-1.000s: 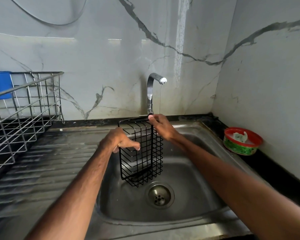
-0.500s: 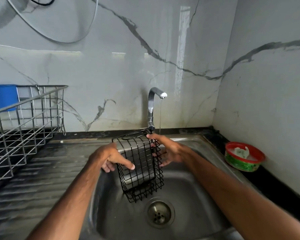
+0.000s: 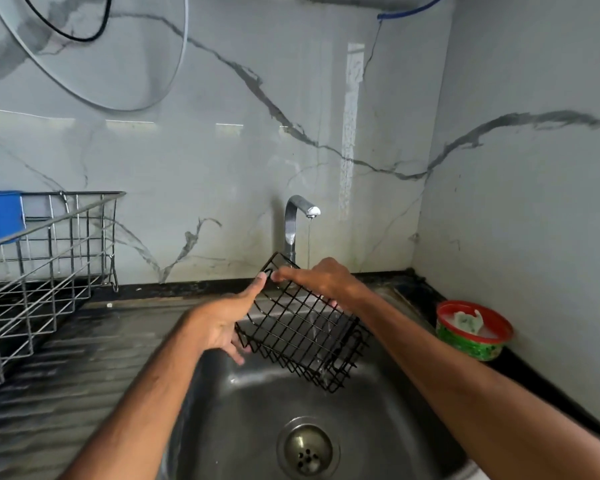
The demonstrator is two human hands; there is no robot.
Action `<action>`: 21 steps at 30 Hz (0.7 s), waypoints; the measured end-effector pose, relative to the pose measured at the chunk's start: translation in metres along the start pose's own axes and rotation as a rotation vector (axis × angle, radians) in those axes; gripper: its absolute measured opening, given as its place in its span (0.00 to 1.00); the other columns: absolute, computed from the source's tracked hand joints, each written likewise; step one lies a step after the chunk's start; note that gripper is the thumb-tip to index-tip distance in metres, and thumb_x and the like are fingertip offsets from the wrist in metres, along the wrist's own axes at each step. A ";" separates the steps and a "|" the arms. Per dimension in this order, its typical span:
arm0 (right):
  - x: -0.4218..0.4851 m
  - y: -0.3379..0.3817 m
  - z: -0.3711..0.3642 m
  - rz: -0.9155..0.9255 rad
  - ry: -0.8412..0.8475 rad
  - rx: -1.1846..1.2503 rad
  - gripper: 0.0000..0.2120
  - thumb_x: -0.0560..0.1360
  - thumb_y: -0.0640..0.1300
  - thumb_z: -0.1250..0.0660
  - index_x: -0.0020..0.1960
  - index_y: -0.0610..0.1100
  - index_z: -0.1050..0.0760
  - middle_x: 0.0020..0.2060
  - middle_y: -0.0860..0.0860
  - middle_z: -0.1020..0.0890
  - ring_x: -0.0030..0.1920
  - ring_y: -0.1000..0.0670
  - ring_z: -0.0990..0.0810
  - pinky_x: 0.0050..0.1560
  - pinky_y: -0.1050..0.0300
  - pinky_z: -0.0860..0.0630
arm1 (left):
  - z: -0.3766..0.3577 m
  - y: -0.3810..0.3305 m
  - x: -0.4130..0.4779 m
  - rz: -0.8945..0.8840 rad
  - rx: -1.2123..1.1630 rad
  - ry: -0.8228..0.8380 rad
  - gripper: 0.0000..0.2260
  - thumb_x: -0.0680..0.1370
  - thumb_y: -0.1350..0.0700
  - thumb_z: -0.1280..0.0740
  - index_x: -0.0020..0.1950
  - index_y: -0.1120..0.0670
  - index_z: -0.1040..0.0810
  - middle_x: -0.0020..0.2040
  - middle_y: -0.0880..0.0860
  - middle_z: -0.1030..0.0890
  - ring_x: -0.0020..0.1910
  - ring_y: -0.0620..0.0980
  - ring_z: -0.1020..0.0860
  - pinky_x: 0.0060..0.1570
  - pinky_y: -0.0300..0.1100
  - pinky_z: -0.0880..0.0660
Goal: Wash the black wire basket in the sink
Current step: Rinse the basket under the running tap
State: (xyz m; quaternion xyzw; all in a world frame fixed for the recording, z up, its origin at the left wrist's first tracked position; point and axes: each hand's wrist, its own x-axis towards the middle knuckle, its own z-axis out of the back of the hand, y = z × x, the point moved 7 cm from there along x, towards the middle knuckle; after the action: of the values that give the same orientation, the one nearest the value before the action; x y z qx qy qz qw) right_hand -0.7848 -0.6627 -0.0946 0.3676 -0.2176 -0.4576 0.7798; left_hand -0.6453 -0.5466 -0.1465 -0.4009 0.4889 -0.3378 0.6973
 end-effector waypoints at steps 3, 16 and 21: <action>0.001 0.001 -0.001 0.014 0.041 -0.037 0.44 0.47 0.82 0.30 0.41 0.45 0.29 0.54 0.43 0.17 0.52 0.45 0.19 0.49 0.51 0.21 | -0.012 0.007 0.006 0.016 -0.072 0.022 0.39 0.75 0.27 0.41 0.83 0.34 0.53 0.84 0.53 0.65 0.79 0.75 0.50 0.60 0.75 0.26; -0.002 0.002 0.020 0.116 -0.009 0.081 0.10 0.76 0.39 0.27 0.42 0.31 0.19 0.42 0.44 0.15 0.29 0.57 0.24 0.29 0.64 0.28 | -0.010 0.029 0.030 0.014 -0.295 -0.001 0.50 0.53 0.40 0.17 0.72 0.49 0.30 0.73 0.65 0.35 0.63 0.69 0.22 0.57 0.67 0.21; -0.006 0.007 0.022 0.213 -0.028 0.006 0.05 0.75 0.33 0.29 0.50 0.37 0.17 0.42 0.49 0.17 0.29 0.57 0.19 0.34 0.62 0.22 | 0.005 0.060 0.060 0.020 -0.405 -0.237 0.38 0.60 0.30 0.27 0.62 0.52 0.21 0.68 0.67 0.25 0.51 0.66 0.15 0.45 0.66 0.18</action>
State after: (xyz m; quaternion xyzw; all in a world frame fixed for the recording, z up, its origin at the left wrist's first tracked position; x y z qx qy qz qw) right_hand -0.7987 -0.6640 -0.0753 0.3382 -0.2676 -0.3764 0.8200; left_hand -0.6186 -0.5703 -0.2238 -0.5645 0.4655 -0.1765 0.6584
